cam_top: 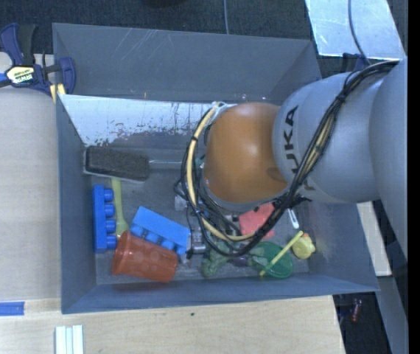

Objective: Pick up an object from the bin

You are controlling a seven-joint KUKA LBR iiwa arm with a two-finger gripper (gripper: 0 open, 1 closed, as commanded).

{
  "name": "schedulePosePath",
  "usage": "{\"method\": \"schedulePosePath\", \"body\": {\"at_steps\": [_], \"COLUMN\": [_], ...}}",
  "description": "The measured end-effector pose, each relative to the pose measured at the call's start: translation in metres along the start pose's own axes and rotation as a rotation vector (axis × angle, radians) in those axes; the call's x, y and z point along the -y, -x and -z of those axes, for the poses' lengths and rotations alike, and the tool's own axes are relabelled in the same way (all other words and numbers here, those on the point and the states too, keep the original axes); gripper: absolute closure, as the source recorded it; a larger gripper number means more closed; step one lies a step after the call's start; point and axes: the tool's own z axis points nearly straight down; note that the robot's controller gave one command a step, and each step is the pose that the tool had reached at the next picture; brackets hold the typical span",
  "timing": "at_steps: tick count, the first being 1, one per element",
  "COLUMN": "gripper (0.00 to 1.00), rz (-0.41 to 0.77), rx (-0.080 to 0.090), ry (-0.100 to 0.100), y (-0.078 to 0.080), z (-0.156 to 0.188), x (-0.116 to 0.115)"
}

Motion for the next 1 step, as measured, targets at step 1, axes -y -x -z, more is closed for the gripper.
{"method": "schedulePosePath", "body": {"at_steps": [1], "gripper": [0.0], "rz": [-0.002], "rx": [0.007], "ry": [0.002], "y": [0.0019], "z": [0.0031], "x": [0.0001]}}
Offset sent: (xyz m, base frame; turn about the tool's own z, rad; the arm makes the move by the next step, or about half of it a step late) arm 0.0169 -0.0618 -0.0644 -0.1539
